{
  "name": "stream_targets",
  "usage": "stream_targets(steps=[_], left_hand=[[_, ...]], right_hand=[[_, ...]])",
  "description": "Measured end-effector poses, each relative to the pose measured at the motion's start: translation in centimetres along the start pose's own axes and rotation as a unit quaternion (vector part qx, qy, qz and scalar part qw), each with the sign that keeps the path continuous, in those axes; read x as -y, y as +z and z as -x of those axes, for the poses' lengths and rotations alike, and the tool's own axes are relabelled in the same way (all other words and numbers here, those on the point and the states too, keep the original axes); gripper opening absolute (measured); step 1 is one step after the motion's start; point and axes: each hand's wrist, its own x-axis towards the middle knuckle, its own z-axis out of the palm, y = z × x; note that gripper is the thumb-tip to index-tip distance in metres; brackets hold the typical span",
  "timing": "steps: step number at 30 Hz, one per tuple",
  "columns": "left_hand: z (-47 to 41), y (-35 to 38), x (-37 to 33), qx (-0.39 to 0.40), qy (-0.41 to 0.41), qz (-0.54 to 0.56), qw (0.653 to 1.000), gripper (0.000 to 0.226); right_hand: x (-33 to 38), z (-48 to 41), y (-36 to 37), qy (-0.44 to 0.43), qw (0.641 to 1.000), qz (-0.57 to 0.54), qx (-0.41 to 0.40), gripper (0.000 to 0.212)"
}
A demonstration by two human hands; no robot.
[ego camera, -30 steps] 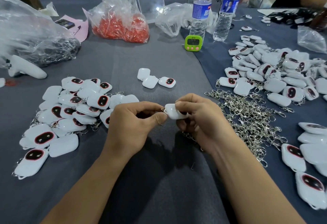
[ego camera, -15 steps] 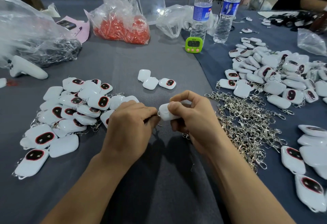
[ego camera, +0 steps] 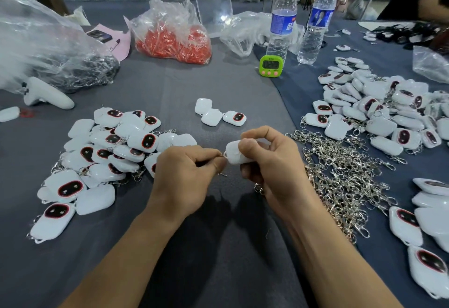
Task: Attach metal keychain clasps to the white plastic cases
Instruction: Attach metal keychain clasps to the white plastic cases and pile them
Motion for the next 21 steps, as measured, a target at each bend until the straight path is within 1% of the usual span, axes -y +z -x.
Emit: stream_targets(steps=[1, 2, 3, 5, 6, 7, 8, 9, 10, 11, 13, 15, 16, 17, 18, 19, 20, 21], left_hand=[[0.12, -0.15, -0.01, 0.000, 0.063, -0.082, 0.995, 0.011], [0.24, -0.22, 0.08, 0.004, 0.116, -0.144, 0.983, 0.016], [0.32, -0.23, 0.23, 0.010, 0.153, -0.188, 0.970, 0.019], [0.40, -0.15, 0.46, 0.013, 0.189, -0.237, 0.953, 0.020], [0.45, -0.02, 0.43, 0.007, 0.187, -0.238, 0.953, 0.017], [0.48, 0.10, 0.24, 0.001, 0.166, -0.216, 0.962, 0.011], [0.45, 0.23, 0.05, -0.004, 0.124, -0.164, 0.979, 0.005], [0.34, 0.39, -0.05, -0.005, 0.064, -0.089, 0.994, 0.006], [0.17, 0.54, -0.07, 0.006, 0.002, -0.007, 1.000, 0.010], [-0.02, 0.66, -0.15, 0.022, -0.050, 0.068, 0.996, 0.016], [-0.25, 0.72, -0.33, 0.041, -0.098, 0.173, 0.979, 0.024], [-0.31, 0.60, -0.45, 0.060, -0.107, 0.215, 0.969, 0.027], [-0.30, 0.57, -0.38, 0.060, -0.104, 0.211, 0.970, 0.026], [-0.21, 0.53, -0.37, 0.053, -0.099, 0.187, 0.976, 0.024], [-0.07, 0.50, -0.25, 0.043, -0.084, 0.139, 0.986, 0.018], [0.08, 0.38, -0.13, 0.037, -0.052, 0.060, 0.996, 0.012], [0.20, 0.24, 0.03, 0.029, 0.004, -0.044, 0.999, 0.012], [0.33, 0.10, 0.20, 0.024, 0.072, -0.146, 0.986, 0.016]], right_hand=[[-0.13, 0.08, 0.01, -0.026, 0.999, 0.033, 0.003, 0.013], [-0.26, 0.16, 0.06, -0.048, 0.996, 0.068, 0.005, 0.011], [-0.34, 0.22, 0.16, -0.064, 0.993, 0.101, 0.004, 0.010], [-0.41, 0.32, 0.29, -0.070, 0.989, 0.127, -0.003, 0.011], [-0.36, 0.32, 0.29, -0.060, 0.992, 0.109, -0.007, 0.011], [-0.24, 0.29, 0.25, -0.043, 0.996, 0.076, -0.010, 0.011], [-0.06, 0.25, 0.17, -0.022, 0.999, 0.042, -0.015, 0.011], [0.11, 0.18, 0.06, -0.002, 1.000, 0.017, -0.021, 0.012], [0.28, 0.10, -0.01, 0.018, 1.000, -0.002, -0.025, 0.013], [0.39, 0.05, -0.06, 0.035, 0.999, -0.024, -0.025, 0.013], [0.47, 0.01, -0.09, 0.066, 0.995, -0.075, -0.017, 0.016], [0.52, 0.07, -0.08, 0.088, 0.990, -0.108, -0.010, 0.018], [0.54, 0.10, -0.09, 0.090, 0.990, -0.110, -0.010, 0.017], [0.45, 0.06, -0.13, 0.082, 0.992, -0.100, -0.012, 0.015], [0.33, 0.08, -0.10, 0.061, 0.995, -0.071, -0.016, 0.015], [0.19, 0.21, 0.03, 0.026, 0.999, -0.021, -0.019, 0.014], [0.00, 0.42, 0.28, -0.020, 0.998, 0.057, -0.021, 0.013], [-0.32, 0.66, 0.63, -0.072, 0.985, 0.153, -0.022, 0.010]])
